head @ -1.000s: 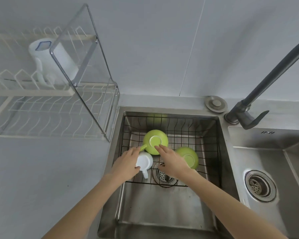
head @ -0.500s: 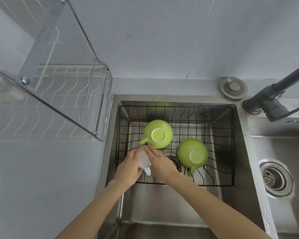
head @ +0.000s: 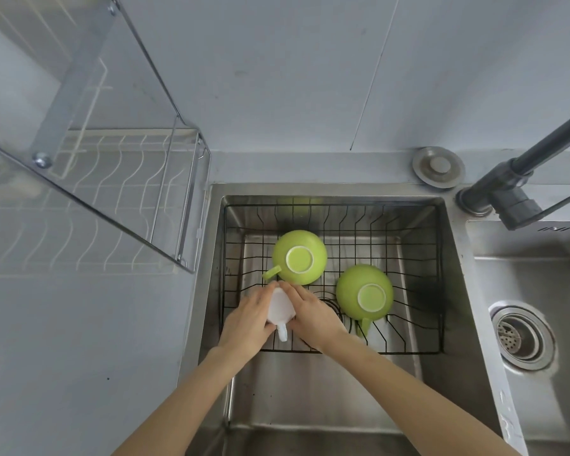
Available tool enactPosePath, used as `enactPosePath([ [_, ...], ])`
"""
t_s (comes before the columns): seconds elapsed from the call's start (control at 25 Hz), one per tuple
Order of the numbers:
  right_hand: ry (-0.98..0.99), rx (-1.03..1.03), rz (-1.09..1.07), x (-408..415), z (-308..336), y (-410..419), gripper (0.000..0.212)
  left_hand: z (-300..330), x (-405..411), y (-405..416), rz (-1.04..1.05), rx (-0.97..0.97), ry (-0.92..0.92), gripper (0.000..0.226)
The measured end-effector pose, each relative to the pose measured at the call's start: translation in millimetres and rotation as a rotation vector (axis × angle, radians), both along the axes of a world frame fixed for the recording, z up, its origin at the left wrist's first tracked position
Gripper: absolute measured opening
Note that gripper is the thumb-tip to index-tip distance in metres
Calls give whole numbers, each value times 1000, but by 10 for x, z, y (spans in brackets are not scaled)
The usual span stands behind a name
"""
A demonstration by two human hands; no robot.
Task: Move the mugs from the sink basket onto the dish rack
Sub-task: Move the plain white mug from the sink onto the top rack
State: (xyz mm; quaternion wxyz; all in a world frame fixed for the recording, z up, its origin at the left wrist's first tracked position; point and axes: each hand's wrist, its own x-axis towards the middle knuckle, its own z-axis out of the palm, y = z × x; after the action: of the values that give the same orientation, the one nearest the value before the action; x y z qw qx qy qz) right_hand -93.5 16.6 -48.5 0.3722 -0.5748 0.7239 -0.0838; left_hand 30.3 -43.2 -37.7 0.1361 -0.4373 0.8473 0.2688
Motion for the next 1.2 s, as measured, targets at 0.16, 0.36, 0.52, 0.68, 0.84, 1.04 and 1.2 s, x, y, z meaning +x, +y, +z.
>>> enactPosePath([
  [0.16,-14,-27,-67,-49,255,160,67,201,26,84,47,31,134,68],
  [0.36,-6,-97,-61,-75,648,351,75,554,133,194,18,28,314,63],
  [0.52,-7,-174,-77,-16,1069,511,76,830,274,251,10,38,454,68],
  [0.68,13,-264,-98,192,1482,687,74,1197,496,293,-30,50,635,66],
  [0.84,-16,-369,-142,535,1798,777,73,1523,813,301,-54,68,758,63],
  [1.04,-71,-488,-196,1013,2139,748,69,1874,1285,238,-43,57,863,59],
  [1.2,-74,-563,-212,1423,2426,645,65,2125,1691,99,-60,3,939,53],
])
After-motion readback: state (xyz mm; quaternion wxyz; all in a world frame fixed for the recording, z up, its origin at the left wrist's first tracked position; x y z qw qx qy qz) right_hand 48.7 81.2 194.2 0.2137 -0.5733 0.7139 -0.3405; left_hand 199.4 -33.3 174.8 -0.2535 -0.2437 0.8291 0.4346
